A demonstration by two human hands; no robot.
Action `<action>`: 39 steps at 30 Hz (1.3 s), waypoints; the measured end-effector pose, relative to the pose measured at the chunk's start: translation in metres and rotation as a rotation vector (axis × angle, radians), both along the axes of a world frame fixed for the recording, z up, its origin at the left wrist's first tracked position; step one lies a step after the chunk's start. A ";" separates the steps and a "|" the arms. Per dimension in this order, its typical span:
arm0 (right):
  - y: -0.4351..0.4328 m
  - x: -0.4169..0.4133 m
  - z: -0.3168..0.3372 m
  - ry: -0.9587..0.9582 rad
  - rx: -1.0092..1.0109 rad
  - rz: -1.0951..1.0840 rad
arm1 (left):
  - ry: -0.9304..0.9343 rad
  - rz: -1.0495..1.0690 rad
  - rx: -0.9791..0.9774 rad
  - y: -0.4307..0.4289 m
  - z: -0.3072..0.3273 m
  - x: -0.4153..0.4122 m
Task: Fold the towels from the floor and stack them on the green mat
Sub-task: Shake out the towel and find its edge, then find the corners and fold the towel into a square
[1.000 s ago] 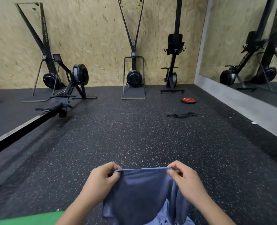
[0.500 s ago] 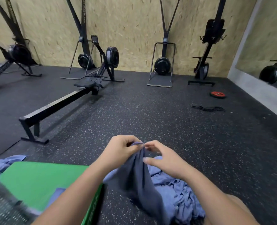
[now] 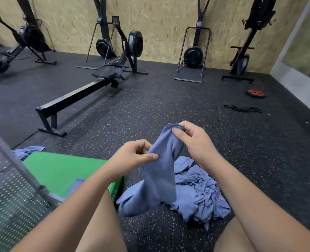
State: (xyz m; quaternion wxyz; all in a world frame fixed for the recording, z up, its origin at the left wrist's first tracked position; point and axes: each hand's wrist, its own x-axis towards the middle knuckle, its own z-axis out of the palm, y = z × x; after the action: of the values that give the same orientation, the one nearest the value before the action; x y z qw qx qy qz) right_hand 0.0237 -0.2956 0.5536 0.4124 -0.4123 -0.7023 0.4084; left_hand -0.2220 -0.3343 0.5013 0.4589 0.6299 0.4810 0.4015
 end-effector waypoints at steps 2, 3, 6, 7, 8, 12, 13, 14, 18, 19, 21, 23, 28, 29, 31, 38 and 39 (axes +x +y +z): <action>-0.001 0.006 0.004 0.009 -0.017 -0.008 | 0.056 -0.016 -0.035 -0.006 -0.009 -0.008; -0.001 0.008 0.005 0.012 -0.035 -0.006 | 0.062 -0.017 -0.046 -0.008 -0.010 -0.011; -0.001 0.013 0.004 0.015 -0.062 0.001 | -0.009 0.027 -0.046 -0.009 -0.007 -0.015; 0.000 0.013 0.003 0.020 -0.061 0.003 | -0.039 0.046 -0.033 -0.008 -0.004 -0.015; 0.001 0.014 0.002 0.024 -0.060 0.011 | -0.061 0.060 -0.025 -0.006 0.000 -0.014; 0.010 0.015 -0.002 0.012 -0.057 0.036 | -0.056 0.101 0.023 0.004 0.014 -0.007; 0.013 0.015 -0.002 0.018 -0.056 0.030 | -0.038 0.121 0.038 0.007 0.017 -0.005; 0.016 0.016 -0.001 0.036 -0.055 0.015 | -0.017 0.140 0.051 0.008 0.019 -0.004; 0.028 0.016 0.003 0.086 -0.010 -0.054 | 0.086 0.183 0.065 0.010 0.022 -0.008; 0.031 0.015 0.005 0.096 -0.003 -0.055 | 0.103 0.187 0.060 0.010 0.020 -0.012; 0.033 0.012 0.007 0.107 0.022 -0.053 | 0.140 0.193 0.034 0.010 0.014 -0.021; 0.034 0.010 0.010 0.120 0.053 -0.072 | 0.176 0.187 0.018 0.010 0.007 -0.031; 0.038 0.019 0.014 0.149 0.108 -0.208 | 0.069 0.197 -0.010 0.023 -0.005 -0.050; 0.038 0.024 0.013 0.150 0.110 -0.241 | 0.044 0.206 -0.013 0.029 -0.006 -0.051; 0.039 0.034 0.012 0.163 0.107 -0.303 | 0.022 0.226 0.006 0.041 -0.006 -0.050; 0.043 0.053 -0.005 0.191 0.082 -0.496 | -0.329 0.285 -0.031 0.080 -0.003 -0.011; 0.043 0.054 -0.008 0.186 0.090 -0.521 | -0.383 0.285 -0.054 0.085 -0.003 -0.006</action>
State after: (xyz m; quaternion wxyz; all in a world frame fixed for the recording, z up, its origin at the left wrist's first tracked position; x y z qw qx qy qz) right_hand 0.0777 -0.2522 0.5451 0.5840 -0.5212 -0.5491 0.2929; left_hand -0.2280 -0.2498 0.4980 0.4972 0.4554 0.4797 0.5615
